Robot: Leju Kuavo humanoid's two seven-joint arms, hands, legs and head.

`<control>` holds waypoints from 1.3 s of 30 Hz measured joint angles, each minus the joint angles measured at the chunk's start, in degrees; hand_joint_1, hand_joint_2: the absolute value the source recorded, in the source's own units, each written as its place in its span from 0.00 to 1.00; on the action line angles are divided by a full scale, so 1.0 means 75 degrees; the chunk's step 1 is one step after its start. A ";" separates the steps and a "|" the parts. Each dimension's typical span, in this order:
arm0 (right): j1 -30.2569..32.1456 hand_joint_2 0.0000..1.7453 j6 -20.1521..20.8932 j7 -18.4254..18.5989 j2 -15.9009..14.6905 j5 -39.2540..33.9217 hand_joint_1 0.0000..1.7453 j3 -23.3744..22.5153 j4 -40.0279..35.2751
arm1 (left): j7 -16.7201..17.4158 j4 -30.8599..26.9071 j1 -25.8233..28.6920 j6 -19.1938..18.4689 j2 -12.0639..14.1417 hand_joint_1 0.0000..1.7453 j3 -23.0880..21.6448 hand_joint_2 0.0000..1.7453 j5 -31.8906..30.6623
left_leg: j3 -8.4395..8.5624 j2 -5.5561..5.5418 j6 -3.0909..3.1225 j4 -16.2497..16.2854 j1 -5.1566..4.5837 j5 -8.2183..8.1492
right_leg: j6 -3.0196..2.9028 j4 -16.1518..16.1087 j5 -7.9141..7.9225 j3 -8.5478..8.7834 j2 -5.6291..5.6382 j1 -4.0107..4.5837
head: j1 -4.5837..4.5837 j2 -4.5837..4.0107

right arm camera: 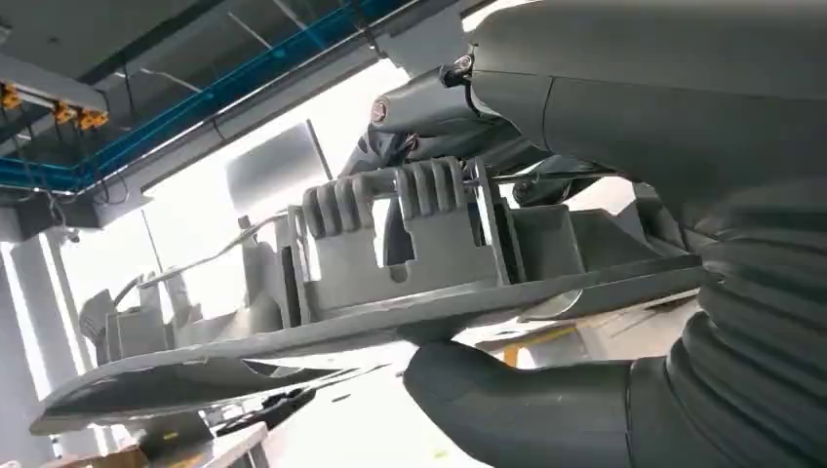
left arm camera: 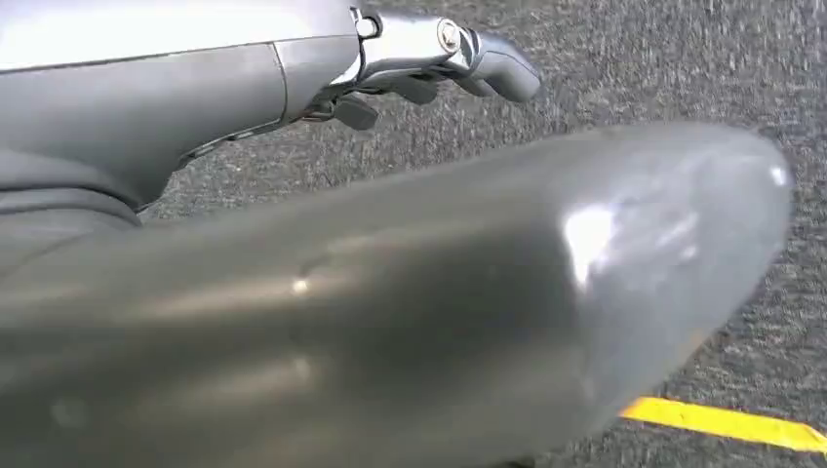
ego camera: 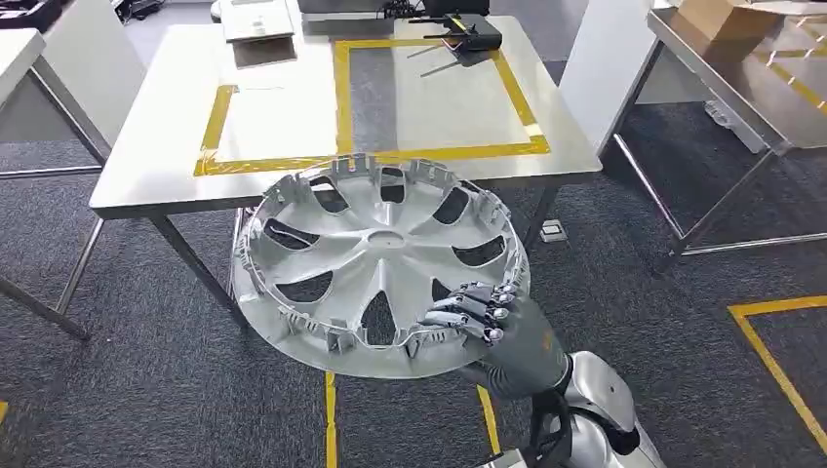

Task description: Take the parts from the cabinet and place them on the table.

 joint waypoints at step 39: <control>-0.0047 1.00 -0.0032 -0.0143 0.0000 -0.0312 1.00 -0.0169 0.0015 | 0.0038 -0.0020 -0.0043 0.0053 0.0041 0.00 0.0009 0.00 -0.0055 | 0.0517 -0.0030 -0.0262 0.0022 -0.0008 -0.0637 | -0.0260 -0.1851 0.1295 0.0016 -0.0025 0.0109 | 0.0015 0.0000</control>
